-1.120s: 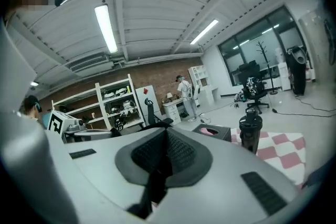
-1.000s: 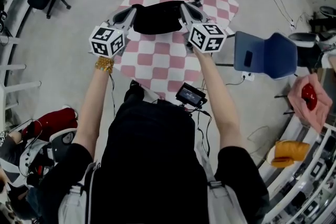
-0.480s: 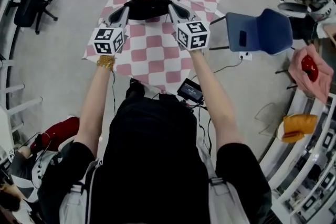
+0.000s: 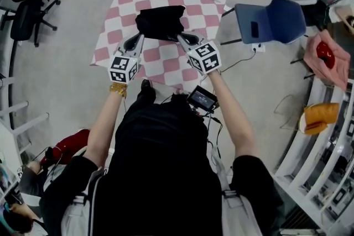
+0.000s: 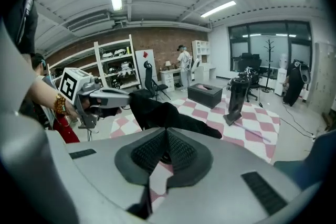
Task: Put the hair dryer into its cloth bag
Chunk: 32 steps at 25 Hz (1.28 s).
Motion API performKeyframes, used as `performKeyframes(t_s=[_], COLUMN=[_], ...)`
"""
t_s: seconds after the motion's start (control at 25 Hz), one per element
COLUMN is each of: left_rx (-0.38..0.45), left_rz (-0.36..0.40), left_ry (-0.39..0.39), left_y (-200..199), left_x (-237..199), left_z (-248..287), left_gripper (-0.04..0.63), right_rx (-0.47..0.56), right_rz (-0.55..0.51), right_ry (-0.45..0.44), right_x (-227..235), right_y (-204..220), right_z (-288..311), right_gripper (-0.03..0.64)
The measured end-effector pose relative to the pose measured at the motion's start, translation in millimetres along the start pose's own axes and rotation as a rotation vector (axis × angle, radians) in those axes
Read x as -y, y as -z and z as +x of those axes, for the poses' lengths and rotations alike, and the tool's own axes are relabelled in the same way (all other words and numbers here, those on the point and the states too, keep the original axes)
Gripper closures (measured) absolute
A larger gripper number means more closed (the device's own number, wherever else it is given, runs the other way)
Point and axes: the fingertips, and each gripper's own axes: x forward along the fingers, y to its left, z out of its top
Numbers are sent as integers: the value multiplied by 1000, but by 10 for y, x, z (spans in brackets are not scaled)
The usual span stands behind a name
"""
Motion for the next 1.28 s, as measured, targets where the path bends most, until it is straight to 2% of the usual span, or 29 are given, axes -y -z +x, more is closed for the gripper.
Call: performKeyframes(t_s=[0.16,0.32,0.44,0.52,0.64,0.72,0.8,0.92,1.0,1.16,1.28], left_rx=[-55,-154,-239,-302,-339,-297,-197,-47,22,134,200], left_rz=[58,123,186,239,287,283,254,213,183,181,201], left_ry=[61,129,206,245,280,287,264,159,90,-5,-36], left_y=[317,793,1136,1354,1491,1348,987,345,12,-468,-743], left_x=[232,379,517,553,500,427,306,66,-58,-96,18], left_z=[-109,-207,-310,-434,-659,-780,-837,-733,-520,-81,132], left_gripper=[575,574,574,572,571,571,571,571,571,571,571], right_rx=[-111,-261,-365,-394,-365,-303,-190,21,138,261,333], right_rz=[-30,-156,-208,-221,-234,-243,-224,-160,-138,-140,-115], right_ry=[-24,-57,-85,-97,-90,-73,-40,34,110,201,262], right_x=[-206,-347,-401,-414,-358,-294,-203,-100,-62,-131,-177], right_y=[520,1190,1683,1836,1701,1410,979,257,-130,-626,-896], right_z=[-66,-63,-97,-158,-297,-376,-408,-397,-333,-90,37], right_gripper=[595,595,594,594,592,592,594,594,594,594,594])
